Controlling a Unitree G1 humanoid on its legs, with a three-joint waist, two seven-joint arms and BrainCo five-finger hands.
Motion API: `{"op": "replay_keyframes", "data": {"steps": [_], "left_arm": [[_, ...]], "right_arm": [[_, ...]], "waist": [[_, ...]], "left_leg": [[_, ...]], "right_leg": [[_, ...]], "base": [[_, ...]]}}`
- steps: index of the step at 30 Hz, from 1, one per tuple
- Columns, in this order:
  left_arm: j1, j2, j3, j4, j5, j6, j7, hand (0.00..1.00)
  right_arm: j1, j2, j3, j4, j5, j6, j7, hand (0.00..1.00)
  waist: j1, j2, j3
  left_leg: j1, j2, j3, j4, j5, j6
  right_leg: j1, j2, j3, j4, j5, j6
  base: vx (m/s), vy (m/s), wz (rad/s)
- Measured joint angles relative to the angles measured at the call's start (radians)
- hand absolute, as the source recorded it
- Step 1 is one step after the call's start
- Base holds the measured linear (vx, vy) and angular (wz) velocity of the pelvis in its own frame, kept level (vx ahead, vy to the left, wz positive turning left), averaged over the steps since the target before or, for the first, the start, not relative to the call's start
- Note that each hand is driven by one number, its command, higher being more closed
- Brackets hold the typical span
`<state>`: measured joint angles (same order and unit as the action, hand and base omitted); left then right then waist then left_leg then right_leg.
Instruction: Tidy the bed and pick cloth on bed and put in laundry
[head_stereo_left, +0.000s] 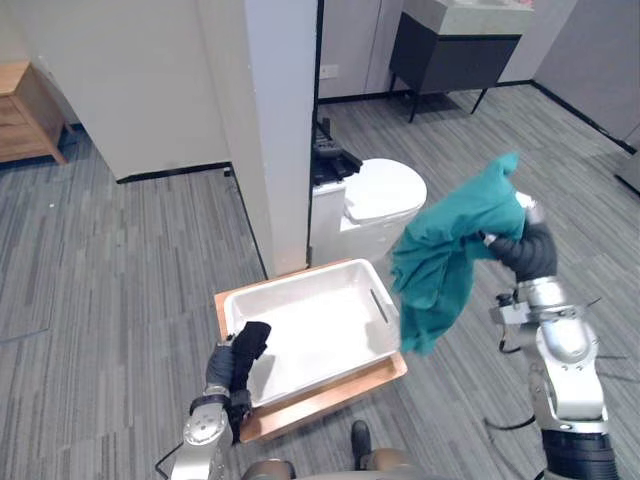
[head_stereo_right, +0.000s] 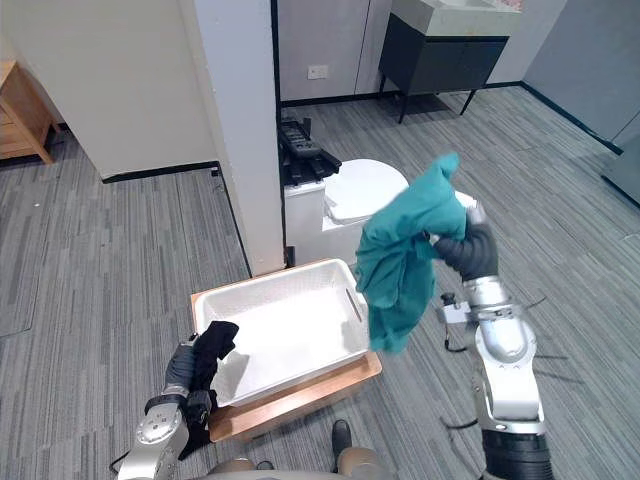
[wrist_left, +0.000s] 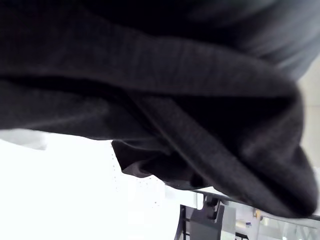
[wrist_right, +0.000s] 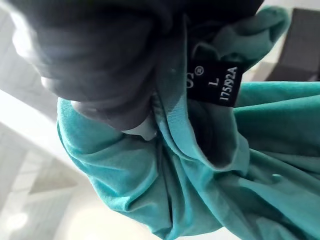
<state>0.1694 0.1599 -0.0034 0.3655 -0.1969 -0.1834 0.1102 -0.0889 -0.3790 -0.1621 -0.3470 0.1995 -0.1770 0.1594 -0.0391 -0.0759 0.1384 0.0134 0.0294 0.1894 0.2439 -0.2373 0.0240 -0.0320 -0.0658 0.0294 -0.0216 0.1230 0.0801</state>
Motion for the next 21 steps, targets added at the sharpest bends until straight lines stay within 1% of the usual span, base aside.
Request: {"op": "replay_keyframes", "data": {"steps": [1,2,3,4,5,7,9,10,12,14,15,16,17,18,19,20,21], "left_arm": [[-0.001,0.001,0.012,0.000,-0.008,-0.002,0.000,1.00],[-0.001,0.002,0.013,0.000,-0.009,-0.002,0.000,1.00],[0.000,0.002,0.013,0.002,-0.009,-0.002,0.000,1.00],[0.000,0.002,0.013,0.004,-0.009,-0.002,-0.001,1.00],[0.000,0.001,0.010,0.013,-0.010,-0.005,-0.001,1.00],[0.000,0.000,0.006,0.033,-0.012,-0.018,-0.001,1.00],[0.001,0.000,0.006,0.037,-0.028,-0.019,0.003,1.00],[0.001,0.000,0.006,0.037,-0.028,-0.020,0.004,1.00],[-0.001,-0.001,0.006,0.037,-0.029,-0.023,0.007,1.00],[-0.001,-0.003,0.006,0.036,-0.029,-0.023,0.009,1.00],[-0.001,-0.004,0.006,0.036,-0.029,-0.023,0.013,1.00],[-0.001,-0.009,0.007,0.036,-0.029,-0.023,0.025,1.00],[-0.001,-0.010,0.007,0.036,-0.029,-0.022,0.026,1.00],[0.000,-0.018,0.006,0.036,-0.029,-0.022,0.026,1.00],[0.000,-0.024,0.004,0.030,-0.029,-0.021,0.026,1.00],[0.001,-0.027,0.004,0.025,-0.029,-0.021,0.026,1.00],[0.003,-0.032,0.003,0.013,-0.029,-0.020,0.026,1.00]], "right_arm": [[-0.036,-0.014,0.000,-0.011,0.018,0.006,0.022,1.00],[-0.053,-0.023,0.002,-0.015,0.028,0.012,0.028,1.00],[-0.086,-0.038,0.003,-0.016,0.036,0.029,0.042,1.00],[-0.100,-0.046,0.006,-0.015,0.045,0.038,0.044,1.00],[-0.132,-0.057,0.015,-0.015,0.066,0.058,0.044,1.00],[-0.170,-0.062,0.026,-0.015,0.071,0.081,0.055,1.00],[-0.191,-0.063,0.055,-0.013,0.106,0.117,0.064,1.00],[-0.191,-0.063,0.065,-0.013,0.108,0.124,0.065,1.00],[-0.193,-0.064,0.100,-0.012,0.112,0.155,0.081,1.00],[-0.193,-0.064,0.126,-0.012,0.112,0.171,0.099,1.00],[-0.193,-0.063,0.140,-0.012,0.113,0.182,0.107,1.00],[-0.193,-0.063,0.171,-0.010,0.113,0.197,0.110,1.00],[-0.193,-0.063,0.174,-0.010,0.113,0.198,0.111,1.00],[-0.194,-0.061,0.203,-0.007,0.114,0.208,0.123,1.00],[-0.199,-0.057,0.243,0.011,0.118,0.224,0.128,1.00],[-0.200,-0.054,0.258,0.021,0.120,0.230,0.128,1.00],[-0.201,-0.045,0.284,0.043,0.122,0.243,0.127,1.00]], "waist": [[0.001,0.000,-0.010],[0.001,0.001,-0.017],[0.001,0.003,-0.032],[0.004,0.003,-0.040],[0.008,0.005,-0.057],[0.010,0.008,-0.072],[0.012,0.012,-0.087],[0.013,0.012,-0.090],[0.014,0.012,-0.091],[0.014,0.012,-0.091],[0.016,0.014,-0.093],[0.024,0.017,-0.095],[0.025,0.017,-0.096],[0.029,0.022,-0.107],[0.028,0.025,-0.112],[0.028,0.025,-0.112],[0.032,0.027,-0.116]], "left_leg": [[-0.001,-0.002,0.001,-0.003,0.000,0.000],[-0.001,-0.002,0.001,-0.004,0.000,0.000],[0.000,-0.004,0.001,-0.009,0.001,0.001],[0.001,-0.004,0.000,-0.010,0.001,0.001],[0.001,-0.008,-0.001,-0.016,0.002,0.001],[0.001,-0.011,-0.003,-0.019,0.002,0.001],[0.001,-0.015,-0.006,-0.027,0.004,0.000],[0.001,-0.016,-0.007,-0.030,0.008,0.003],[0.001,-0.023,-0.017,-0.040,0.014,-0.002],[0.003,-0.030,-0.027,-0.059,0.026,-0.008],[0.004,-0.031,-0.030,-0.065,0.030,-0.007],[0.007,-0.031,-0.035,-0.067,0.033,-0.008],[0.007,-0.031,-0.036,-0.068,0.033,-0.008],[0.007,-0.031,-0.042,-0.069,0.036,-0.009],[0.010,-0.033,-0.049,-0.072,0.043,-0.018],[0.014,-0.033,-0.049,-0.074,0.044,-0.020],[0.018,-0.033,-0.049,-0.083,0.049,-0.015]], "right_leg": [[0.000,-0.001,0.000,-0.004,0.005,-0.001],[0.000,-0.002,-0.001,-0.004,0.008,-0.004],[0.000,-0.002,-0.003,-0.005,0.012,-0.007],[0.000,-0.003,-0.004,-0.005,0.012,-0.007],[-0.001,-0.006,-0.008,-0.007,0.012,-0.007],[-0.001,-0.009,-0.018,-0.008,0.012,-0.007],[-0.001,-0.012,-0.030,-0.009,0.012,-0.008],[0.000,-0.014,-0.032,-0.010,0.012,-0.008],[0.001,-0.019,-0.043,-0.013,0.012,-0.008],[0.005,-0.026,-0.056,-0.019,0.013,-0.008],[0.006,-0.028,-0.057,-0.019,0.013,-0.009],[0.009,-0.028,-0.061,-0.019,0.014,-0.010],[0.009,-0.028,-0.062,-0.019,0.014,-0.010],[0.012,-0.028,-0.070,-0.019,0.014,-0.011],[0.024,-0.033,-0.087,-0.020,0.014,-0.011],[0.028,-0.035,-0.092,-0.020,0.014,-0.011],[0.031,-0.035,-0.096,-0.020,0.014,-0.011]], "base": [[0.00,0.000,0.00],[-0.01,0.033,0.02],[-0.01,0.029,0.03],[-0.01,0.026,0.05],[-0.01,0.020,0.05],[-0.02,0.014,0.04],[-0.03,0.004,0.05],[-0.03,-0.003,0.10],[-0.04,-0.012,0.13],[-0.03,-0.019,0.20],[-0.04,-0.018,0.21],[-0.03,-0.008,0.10],[-0.03,-0.019,0.12],[-0.02,-0.019,0.25],[-0.02,-0.021,0.32],[-0.04,-0.012,0.29],[-0.05,-0.015,0.16]]}}
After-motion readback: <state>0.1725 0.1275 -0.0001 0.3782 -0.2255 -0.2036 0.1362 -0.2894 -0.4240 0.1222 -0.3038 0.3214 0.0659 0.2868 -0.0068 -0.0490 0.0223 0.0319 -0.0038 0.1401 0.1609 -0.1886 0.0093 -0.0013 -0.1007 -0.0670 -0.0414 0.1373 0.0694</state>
